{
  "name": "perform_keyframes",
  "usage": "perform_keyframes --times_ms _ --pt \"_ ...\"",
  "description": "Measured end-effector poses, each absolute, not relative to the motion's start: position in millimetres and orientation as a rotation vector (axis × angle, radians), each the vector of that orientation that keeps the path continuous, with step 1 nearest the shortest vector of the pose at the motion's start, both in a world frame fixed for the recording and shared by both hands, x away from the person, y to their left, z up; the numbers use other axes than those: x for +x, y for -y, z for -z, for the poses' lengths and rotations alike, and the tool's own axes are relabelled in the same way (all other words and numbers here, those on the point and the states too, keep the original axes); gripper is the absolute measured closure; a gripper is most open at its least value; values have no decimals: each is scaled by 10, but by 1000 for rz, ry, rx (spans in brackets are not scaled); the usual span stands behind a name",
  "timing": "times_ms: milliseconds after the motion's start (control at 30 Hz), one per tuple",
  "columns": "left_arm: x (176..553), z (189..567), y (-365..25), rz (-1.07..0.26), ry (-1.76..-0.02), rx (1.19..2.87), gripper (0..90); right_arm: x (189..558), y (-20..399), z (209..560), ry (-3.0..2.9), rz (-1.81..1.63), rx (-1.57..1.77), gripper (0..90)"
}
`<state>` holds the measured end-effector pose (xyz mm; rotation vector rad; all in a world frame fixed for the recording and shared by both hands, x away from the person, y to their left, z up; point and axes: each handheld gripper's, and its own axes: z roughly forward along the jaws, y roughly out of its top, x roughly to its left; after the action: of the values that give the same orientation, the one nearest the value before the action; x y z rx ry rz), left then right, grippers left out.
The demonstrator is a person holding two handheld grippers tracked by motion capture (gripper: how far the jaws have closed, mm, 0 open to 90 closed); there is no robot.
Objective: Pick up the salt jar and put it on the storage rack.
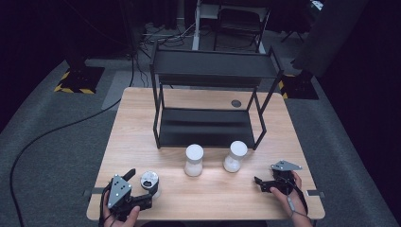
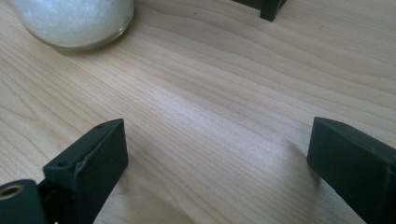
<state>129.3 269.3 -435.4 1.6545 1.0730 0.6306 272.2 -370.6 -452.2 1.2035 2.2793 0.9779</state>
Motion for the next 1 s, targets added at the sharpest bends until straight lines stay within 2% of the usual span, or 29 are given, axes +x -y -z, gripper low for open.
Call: perform_keyframes --times_ms 333,800,1000 --pt "1376 4415 -2630 -628 -1081 1697 78 2722 3706 4522 -2279 -978 1204 52" --pt "1540 4489 -2607 -556 -1113 1758 80 2722 3706 4522 -2279 -978 1204 52" --pt "1610 4515 -2615 -524 -1113 1783 130 2722 3706 4522 -2279 -978 1204 52"
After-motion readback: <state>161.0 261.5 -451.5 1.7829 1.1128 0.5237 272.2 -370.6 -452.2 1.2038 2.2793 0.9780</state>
